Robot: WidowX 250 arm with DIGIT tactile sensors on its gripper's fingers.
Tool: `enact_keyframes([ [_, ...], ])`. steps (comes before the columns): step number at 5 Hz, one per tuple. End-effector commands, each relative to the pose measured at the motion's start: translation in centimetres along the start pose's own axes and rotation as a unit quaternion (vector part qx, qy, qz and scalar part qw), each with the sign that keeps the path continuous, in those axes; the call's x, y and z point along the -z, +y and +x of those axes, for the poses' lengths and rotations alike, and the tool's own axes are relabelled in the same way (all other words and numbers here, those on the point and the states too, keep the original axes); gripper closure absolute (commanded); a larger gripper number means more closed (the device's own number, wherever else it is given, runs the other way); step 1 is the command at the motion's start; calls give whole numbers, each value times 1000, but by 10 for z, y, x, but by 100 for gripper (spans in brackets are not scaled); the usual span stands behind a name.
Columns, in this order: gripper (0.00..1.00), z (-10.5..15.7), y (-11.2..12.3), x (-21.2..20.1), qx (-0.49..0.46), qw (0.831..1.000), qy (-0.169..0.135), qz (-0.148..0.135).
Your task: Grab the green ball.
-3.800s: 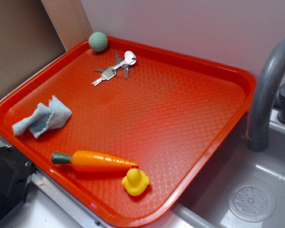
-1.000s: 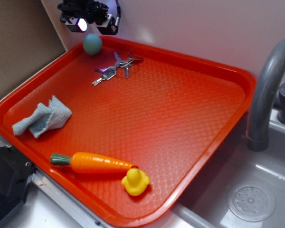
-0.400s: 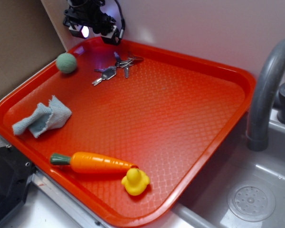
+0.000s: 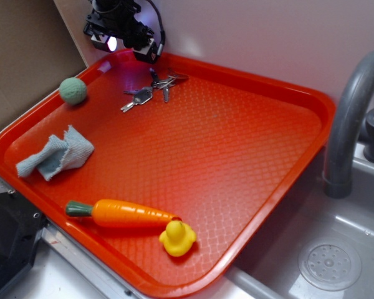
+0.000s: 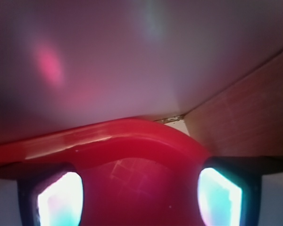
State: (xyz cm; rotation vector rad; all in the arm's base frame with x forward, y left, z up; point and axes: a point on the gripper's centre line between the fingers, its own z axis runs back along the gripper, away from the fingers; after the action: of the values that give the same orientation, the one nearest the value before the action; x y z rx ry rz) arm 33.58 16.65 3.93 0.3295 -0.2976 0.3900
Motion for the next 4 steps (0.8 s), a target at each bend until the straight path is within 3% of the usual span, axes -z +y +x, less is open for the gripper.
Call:
enact_keyframes([
  [1,0,-6,39,-52,3,997,69,-37],
  [2,0,-21,63,-88,2,991,116,-67],
  [4,0,-59,93,-109,12,987,151,-49],
])
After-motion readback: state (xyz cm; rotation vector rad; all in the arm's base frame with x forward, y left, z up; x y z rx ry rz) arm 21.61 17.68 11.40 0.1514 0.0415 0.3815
